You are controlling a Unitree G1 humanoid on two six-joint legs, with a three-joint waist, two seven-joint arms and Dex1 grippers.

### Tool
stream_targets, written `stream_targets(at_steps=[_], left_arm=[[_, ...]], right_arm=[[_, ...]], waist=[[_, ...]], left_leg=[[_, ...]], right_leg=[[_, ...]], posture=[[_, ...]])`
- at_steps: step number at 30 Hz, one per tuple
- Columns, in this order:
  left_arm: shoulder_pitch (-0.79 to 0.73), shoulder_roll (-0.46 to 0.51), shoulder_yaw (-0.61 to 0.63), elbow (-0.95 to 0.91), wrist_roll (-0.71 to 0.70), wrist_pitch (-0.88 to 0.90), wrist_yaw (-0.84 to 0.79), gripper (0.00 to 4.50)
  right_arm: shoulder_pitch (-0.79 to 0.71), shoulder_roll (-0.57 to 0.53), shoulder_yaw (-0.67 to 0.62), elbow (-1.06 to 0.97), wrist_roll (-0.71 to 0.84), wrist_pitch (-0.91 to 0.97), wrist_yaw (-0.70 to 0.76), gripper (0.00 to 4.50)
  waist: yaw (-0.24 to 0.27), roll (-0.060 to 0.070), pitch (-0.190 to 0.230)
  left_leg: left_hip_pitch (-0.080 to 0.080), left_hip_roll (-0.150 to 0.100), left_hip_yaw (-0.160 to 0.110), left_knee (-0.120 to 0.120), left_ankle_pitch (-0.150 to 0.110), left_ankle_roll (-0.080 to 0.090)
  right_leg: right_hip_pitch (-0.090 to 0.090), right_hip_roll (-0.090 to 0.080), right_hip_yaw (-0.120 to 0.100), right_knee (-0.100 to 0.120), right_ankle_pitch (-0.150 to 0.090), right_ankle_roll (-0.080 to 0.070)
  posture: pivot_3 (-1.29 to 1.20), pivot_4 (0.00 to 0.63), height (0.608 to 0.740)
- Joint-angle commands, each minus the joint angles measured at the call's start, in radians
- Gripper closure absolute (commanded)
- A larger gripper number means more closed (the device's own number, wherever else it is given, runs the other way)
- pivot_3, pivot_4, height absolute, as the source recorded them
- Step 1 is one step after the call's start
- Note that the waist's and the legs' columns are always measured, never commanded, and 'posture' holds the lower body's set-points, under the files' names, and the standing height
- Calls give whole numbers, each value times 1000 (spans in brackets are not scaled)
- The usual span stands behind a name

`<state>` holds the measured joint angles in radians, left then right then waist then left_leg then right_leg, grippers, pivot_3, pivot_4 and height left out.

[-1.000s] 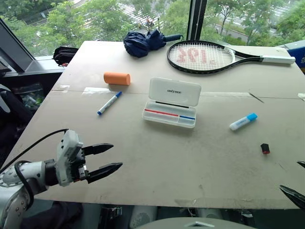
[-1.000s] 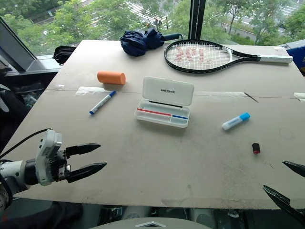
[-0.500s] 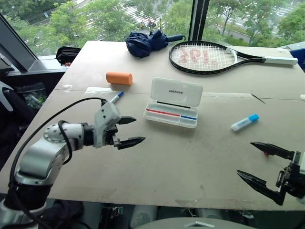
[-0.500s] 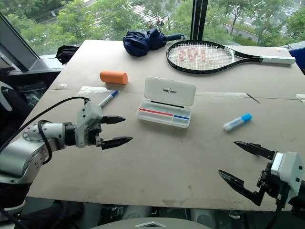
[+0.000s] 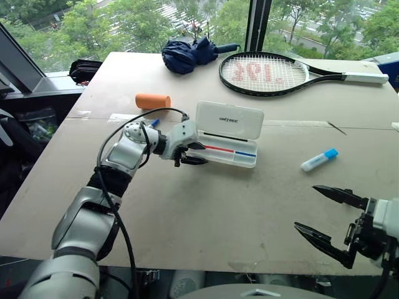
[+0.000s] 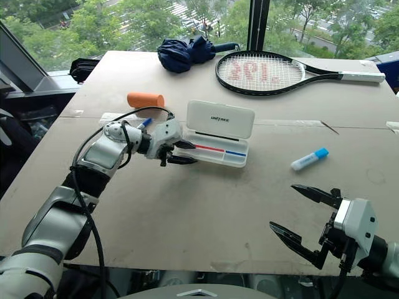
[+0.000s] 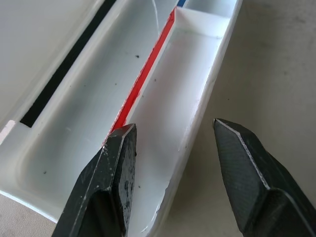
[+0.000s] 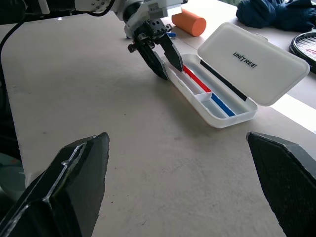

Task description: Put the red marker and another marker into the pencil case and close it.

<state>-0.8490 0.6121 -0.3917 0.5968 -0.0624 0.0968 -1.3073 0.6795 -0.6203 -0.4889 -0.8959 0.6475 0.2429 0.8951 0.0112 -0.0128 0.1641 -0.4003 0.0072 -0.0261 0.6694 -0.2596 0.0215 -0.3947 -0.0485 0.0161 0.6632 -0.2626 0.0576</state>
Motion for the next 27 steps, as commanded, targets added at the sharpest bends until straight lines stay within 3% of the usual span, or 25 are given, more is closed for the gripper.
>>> stream_targets(at_steps=[1, 2, 3, 8, 15, 27], left_arm=[[-39, -20, -10, 91, 47, -102, -58, 3927], [-43, -28, -8, 110, 51, -117, -71, 4384], [-45, -33, -8, 123, 55, -137, -87, 4455], [-18, -47, -4, 41, 39, -114, -157, 4455], [107, -70, -42, -359, 20, 151, -149, 4455], [113, -148, -127, -569, 63, 470, -25, 4455]], right_arm=[[35, 23, -28, -40, -14, -37, -14, 0], [43, 29, -28, -40, -20, -43, -16, 0], [51, 36, -27, -40, -26, -50, -19, 0], [101, 69, -39, -38, -42, -77, -19, 0], [181, 106, -64, -29, -54, -119, -4, 0], [258, 110, -144, 15, -35, -161, 38, 0]], waist=[[0, 0, 0], [0, 0, 0], [0, 0, 0], [0, 0, -1], [2, 0, -1], [2, 1, -1]], left_leg=[[0, 0, 0, 0, 0, 0], [0, 0, 0, 0, 0, 0], [0, 0, 0, 0, 0, 0], [1, 0, -1, 0, 0, 0], [0, 3, -2, 0, 0, 0], [1, 1, -2, 1, 0, 0]], right_leg=[[0, 0, 0, 0, 0, 0], [0, 0, 0, 0, 0, 0], [0, 0, 0, 0, 0, 0], [0, 0, 0, 1, 0, 0], [1, -1, 0, 1, 0, 0], [1, 0, 0, 1, 0, 0]], posture=[[0, 150, 732], [0, 150, 732], [0, 150, 732], [0, 150, 732], [0, 150, 732], [0, 150, 732]])
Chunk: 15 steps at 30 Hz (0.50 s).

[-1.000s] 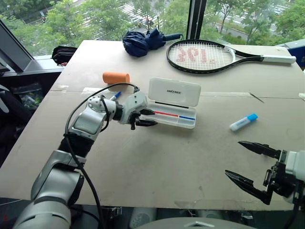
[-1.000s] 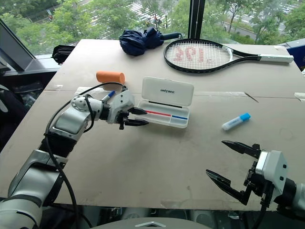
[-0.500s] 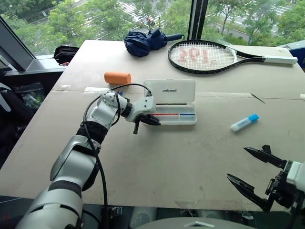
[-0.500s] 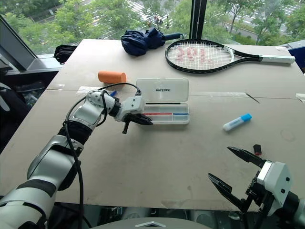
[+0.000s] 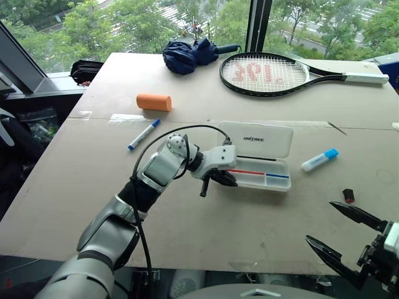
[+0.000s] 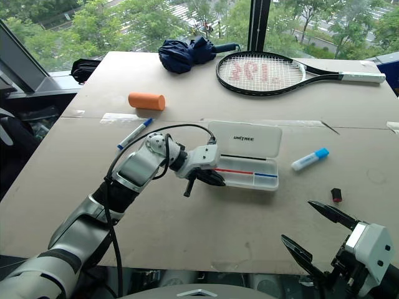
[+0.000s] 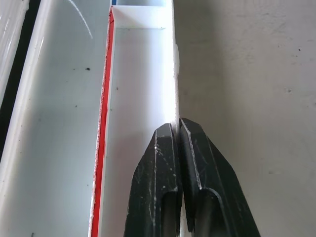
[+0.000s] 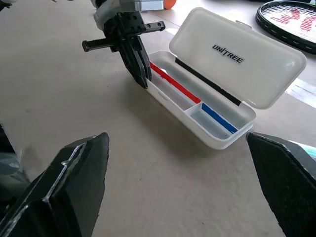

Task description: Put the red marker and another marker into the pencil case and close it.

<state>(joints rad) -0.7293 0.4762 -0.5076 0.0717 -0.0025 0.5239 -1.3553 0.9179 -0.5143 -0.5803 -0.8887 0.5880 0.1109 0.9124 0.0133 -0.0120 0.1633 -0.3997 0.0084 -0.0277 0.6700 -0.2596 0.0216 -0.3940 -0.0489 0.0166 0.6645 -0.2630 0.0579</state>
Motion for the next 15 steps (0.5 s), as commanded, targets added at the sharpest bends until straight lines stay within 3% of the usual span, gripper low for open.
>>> stream_targets(at_steps=[1, 2, 6, 8, 11, 15], left_arm=[[-9, -15, -15, -46, 5, 52, 34, 4455], [-9, -16, -19, -48, 6, 61, 39, 4455], [-3, -18, 0, -84, -23, 99, 60, 3322], [1, -13, 30, -109, -51, 119, 66, 2553], [64, 66, 227, -226, -214, 233, 44, 1198], [148, 170, 521, -237, -326, 386, 150, 1198]], right_arm=[[25, 4, -67, 20, 30, -33, 29, 0], [30, 3, -81, 32, 34, -38, 38, 0], [34, -12, -140, 86, 59, -54, 88, 0], [30, -20, -154, 96, 67, -54, 102, 0], [-9, -52, -138, 85, 87, -37, 104, 0], [-96, -82, -37, 32, 88, 1, 57, 0]], waist=[[0, 0, 0], [1, 0, 0], [0, 0, 0], [0, 0, 0], [-12, 1, 0], [-22, 2, 0]], left_leg=[[0, 0, 0, 0, 0, 0], [0, 0, 0, 0, 0, 0], [0, 0, 0, 0, 0, 0], [0, 0, 0, 0, 0, 0], [0, 3, 1, 0, 0, 0], [1, 5, -1, -1, 0, 0]], right_leg=[[0, 0, 0, 0, 0, 0], [0, 0, 0, 0, 0, 0], [0, 0, 0, 0, 0, 0], [0, 0, 0, 0, 0, 0], [-1, 0, 1, 0, 0, 0], [0, 1, -1, 1, 0, -1]], posture=[[0, 150, 732], [0, 150, 732], [0, 150, 732], [0, 150, 732], [0, 150, 732], [0, 150, 732]])
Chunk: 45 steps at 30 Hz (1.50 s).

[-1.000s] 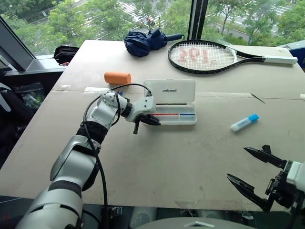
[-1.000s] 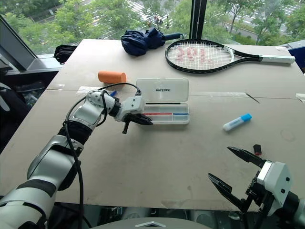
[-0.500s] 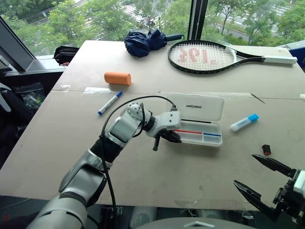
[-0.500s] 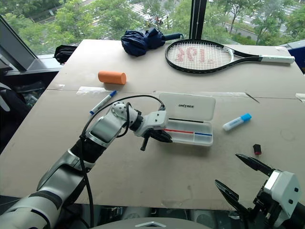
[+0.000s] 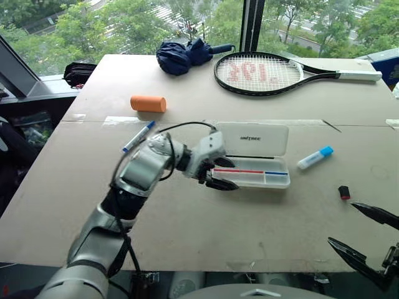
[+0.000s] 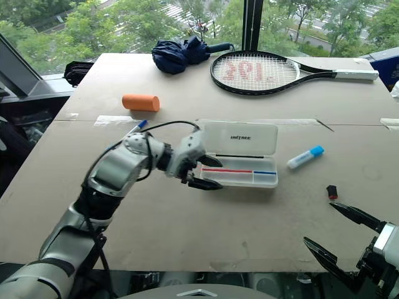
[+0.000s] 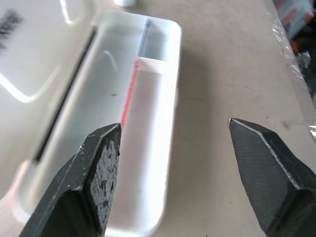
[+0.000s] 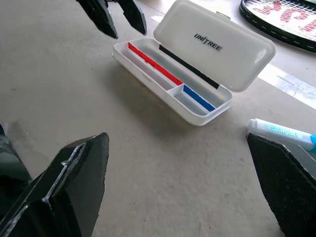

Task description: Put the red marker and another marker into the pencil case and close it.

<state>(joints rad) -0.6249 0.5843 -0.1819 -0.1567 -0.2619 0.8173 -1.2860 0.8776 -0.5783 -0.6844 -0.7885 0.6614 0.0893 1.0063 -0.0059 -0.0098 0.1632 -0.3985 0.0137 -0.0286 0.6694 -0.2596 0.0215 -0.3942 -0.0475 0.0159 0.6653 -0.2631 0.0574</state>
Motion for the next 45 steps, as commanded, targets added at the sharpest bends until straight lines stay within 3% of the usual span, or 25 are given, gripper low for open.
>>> stream_targets(at_steps=[1, 6, 12, 19, 20, 22, 25, 27, 28, 30, 33, 38, 41, 45], left_arm=[[59, 83, 241, 0, -74, 110, 111, 1198], [71, 196, 349, 285, 20, 14, 307, 1198], [-82, 212, 257, 678, 143, -178, 387, 1198], [-222, 144, 135, 993, 250, -363, 386, 1198], [-234, 139, 126, 1031, 263, -386, 386, 1702], [-256, 138, 124, 1091, 273, -413, 379, 2009], [-273, 151, 135, 1132, 273, -469, 341, 3296], [-275, 162, 160, 1107, 232, -485, 253, 4204], [-272, 168, 173, 1073, 203, -470, 196, 4434], [-248, 191, 179, 947, 143, -410, 69, 4463], [-160, 235, 137, 598, 33, -185, -91, 4463], [-111, 151, 48, 121, -88, 51, -41, 4463], [-219, 74, -112, 55, -66, 145, -26, 4463], [-350, -41, -303, 215, 80, -54, -6, 4463]], right_arm=[[-74, -22, 90, -78, 13, 31, -48, 0], [-224, -51, 247, -109, -2, 88, -113, 0], [-307, -85, 299, -116, 6, 121, -138, 0], [-278, -76, 278, -142, -1, 120, -158, 0], [-266, -71, 274, -150, -3, 118, -164, 0], [-242, -62, 268, -166, -7, 115, -175, 0], [-213, -50, 263, -178, -11, 109, -182, 0], [-201, -41, 265, -179, -20, 104, -187, 0], [-195, -36, 265, -178, -21, 101, -188, 0], [-180, -24, 260, -173, -22, 94, -188, 0], [-148, -5, 242, -144, -34, 68, -170, 0], [-98, 17, 188, -86, -50, 20, -133, 0], [-60, 29, 127, -72, -39, 1, -116, 0], [-15, 48, 79, -72, -39, -20, -99, 0]], waist=[[-7, 0, 0], [2, 0, 0], [31, -7, 0], [24, -8, -1], [22, -8, -1], [21, -7, -2], [20, -7, -2], [20, -7, -2], [20, -7, -2], [19, -8, -2], [17, -10, -1], [22, -9, -1], [25, -9, -1], [17, -7, -2]], left_leg=[[0, 0, 0, 0, 0, 0], [1, -1, -1, 0, 0, 0], [-2, -7, -2, 1, 0, 0], [-2, -8, -3, 1, 0, 0], [-2, -8, -2, 1, 0, 0], [-1, -8, -2, 1, 0, 0], [0, -8, -2, 1, 0, 0], [0, -8, -2, 1, 0, 0], [-1, -8, -2, 1, 0, 0], [-1, -7, -1, 1, 0, 0], [-2, -4, -2, 1, 0, 0], [-1, -4, -1, 1, 0, 0], [-2, -4, -2, 3, 0, 0], [-1, -7, 0, 3, 0, 0]], right_leg=[[0, 0, 0, 0, 0, 0], [0, 0, 0, 1, 0, 0], [0, -3, -3, -1, 0, 1], [0, -3, -3, 0, 0, 1], [0, -3, -3, 1, 0, 1], [1, -3, -3, 1, 0, 1], [1, -3, -2, 2, 0, 1], [0, -3, -2, 2, 0, 1], [0, -3, -3, 2, 0, 1], [0, -3, -3, 2, 0, 1], [-1, -3, -3, 3, 0, 1], [0, -5, -1, 2, 0, 1], [1, -5, -2, 2, 0, 1], [1, -2, 0, 3, 0, 1]], posture=[[0, 150, 732], [0, 150, 732], [0, 150, 732], [0, 150, 732], [0, 150, 732], [0, 150, 732], [0, 150, 732], [0, 150, 732], [0, 150, 732], [0, 150, 732], [0, 150, 732], [0, 150, 732], [0, 150, 732], [0, 150, 732]])
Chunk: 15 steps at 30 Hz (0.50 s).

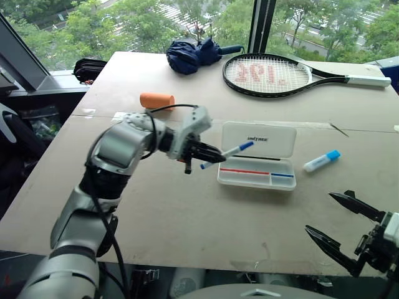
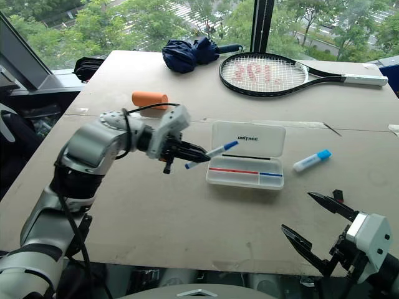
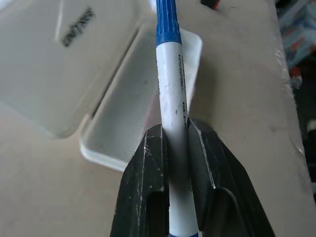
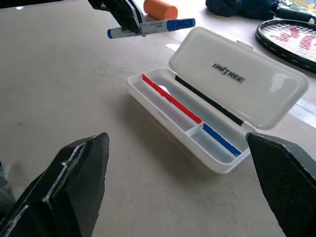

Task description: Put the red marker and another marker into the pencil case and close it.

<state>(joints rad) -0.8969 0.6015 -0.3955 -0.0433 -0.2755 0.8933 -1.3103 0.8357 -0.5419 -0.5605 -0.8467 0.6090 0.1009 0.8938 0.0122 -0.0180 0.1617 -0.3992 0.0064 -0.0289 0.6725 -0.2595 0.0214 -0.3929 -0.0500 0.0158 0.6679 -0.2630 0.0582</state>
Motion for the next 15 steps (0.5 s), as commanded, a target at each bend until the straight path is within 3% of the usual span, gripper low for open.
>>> stream_targets(at_steps=[1, 8, 15], left_arm=[[-108, -89, -120, 156, 119, -173, 20, 4463], [-254, -267, -210, 506, 253, -387, 38, 4463], [-268, -308, -216, 612, 312, -473, -26, 4463]], right_arm=[[36, 16, -52, -16, 12, -36, 15, 0], [107, 64, -93, -51, 0, -61, 4, 0], [183, 120, -117, -83, 1, -92, -1, 0]], waist=[[-3, 1, -1], [-11, 2, 0], [-10, 2, 1]], left_leg=[[1, 0, 0, 0, 0, 0], [-1, 1, 1, -2, 0, 0], [-1, 1, 1, -2, 0, 1]], right_leg=[[0, 1, 1, 0, 0, 0], [-3, 2, 1, 0, 0, 0], [-3, 2, 2, -1, -1, 1]], posture=[[0, 150, 732], [0, 150, 732], [0, 150, 732]])
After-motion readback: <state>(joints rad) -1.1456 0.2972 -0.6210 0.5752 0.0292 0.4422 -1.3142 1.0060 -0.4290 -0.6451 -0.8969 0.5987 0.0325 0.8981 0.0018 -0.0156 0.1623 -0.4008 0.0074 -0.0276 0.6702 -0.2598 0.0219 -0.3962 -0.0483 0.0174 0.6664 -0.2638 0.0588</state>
